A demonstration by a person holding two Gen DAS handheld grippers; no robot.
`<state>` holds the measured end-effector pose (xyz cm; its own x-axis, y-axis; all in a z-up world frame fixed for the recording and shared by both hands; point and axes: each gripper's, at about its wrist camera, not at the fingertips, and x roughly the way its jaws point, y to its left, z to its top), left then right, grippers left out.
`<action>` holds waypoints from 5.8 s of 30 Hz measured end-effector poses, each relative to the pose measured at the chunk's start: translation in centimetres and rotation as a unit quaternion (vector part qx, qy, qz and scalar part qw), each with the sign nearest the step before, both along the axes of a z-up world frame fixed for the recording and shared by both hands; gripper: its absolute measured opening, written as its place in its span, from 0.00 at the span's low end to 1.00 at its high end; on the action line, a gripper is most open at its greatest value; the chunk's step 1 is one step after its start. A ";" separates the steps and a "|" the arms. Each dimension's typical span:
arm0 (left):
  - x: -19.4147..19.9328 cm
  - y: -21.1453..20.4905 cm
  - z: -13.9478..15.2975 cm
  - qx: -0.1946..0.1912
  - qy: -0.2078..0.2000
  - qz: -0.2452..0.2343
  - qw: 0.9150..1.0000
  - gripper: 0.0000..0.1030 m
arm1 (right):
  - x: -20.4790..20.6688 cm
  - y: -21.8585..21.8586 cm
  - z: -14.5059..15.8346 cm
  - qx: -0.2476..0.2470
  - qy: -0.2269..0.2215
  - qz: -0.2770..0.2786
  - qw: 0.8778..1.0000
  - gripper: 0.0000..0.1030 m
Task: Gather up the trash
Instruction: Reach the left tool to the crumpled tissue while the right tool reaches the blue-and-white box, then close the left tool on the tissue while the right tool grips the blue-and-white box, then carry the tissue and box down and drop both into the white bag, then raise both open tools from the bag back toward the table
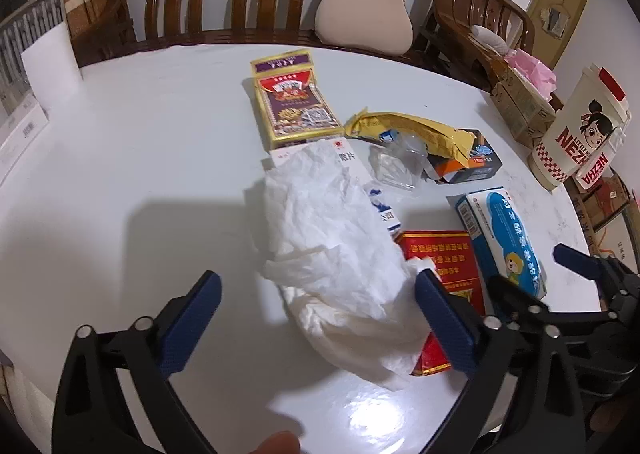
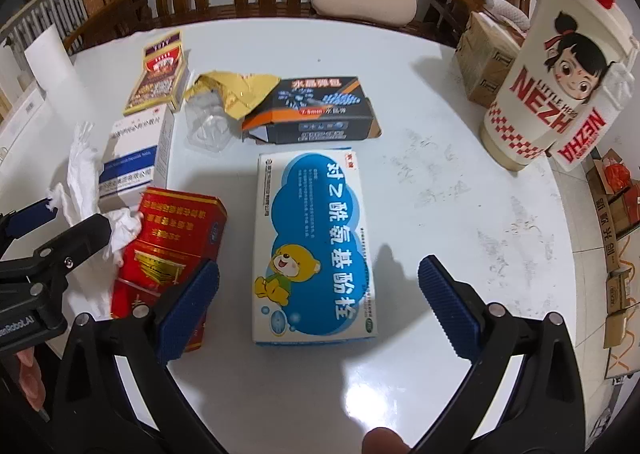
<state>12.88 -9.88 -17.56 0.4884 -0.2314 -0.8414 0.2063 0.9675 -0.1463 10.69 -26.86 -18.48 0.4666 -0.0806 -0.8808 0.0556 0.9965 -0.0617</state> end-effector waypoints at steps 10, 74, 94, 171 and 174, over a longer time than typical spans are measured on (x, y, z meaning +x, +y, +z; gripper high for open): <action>0.2 0.4 -1.2 -0.016 0.021 0.003 1.000 0.57 | 0.7 -1.0 -1.7 0.026 0.021 -0.009 0.999 0.84; -23.6 3.6 0.8 -0.056 0.032 -0.104 0.992 0.17 | -25.0 5.6 5.6 0.073 -0.057 0.038 0.995 0.57; -22.8 2.1 -28.4 -0.011 0.309 -0.042 0.950 0.29 | -21.6 5.1 -23.3 0.169 0.224 -0.056 0.958 0.58; -19.0 6.6 4.1 -0.022 -0.060 0.018 0.998 0.92 | -23.8 5.0 8.3 0.094 -0.112 -0.027 0.989 0.93; -18.1 6.5 5.3 -0.023 -0.072 0.022 0.997 0.92 | -23.3 5.2 9.2 0.094 -0.123 -0.025 0.988 0.93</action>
<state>-5.23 -3.39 -12.23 0.6132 -0.2437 -0.7514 0.1858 0.9690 -0.1627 -12.64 -21.71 -9.25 0.6672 0.0440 -0.7435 0.0964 0.9847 0.1448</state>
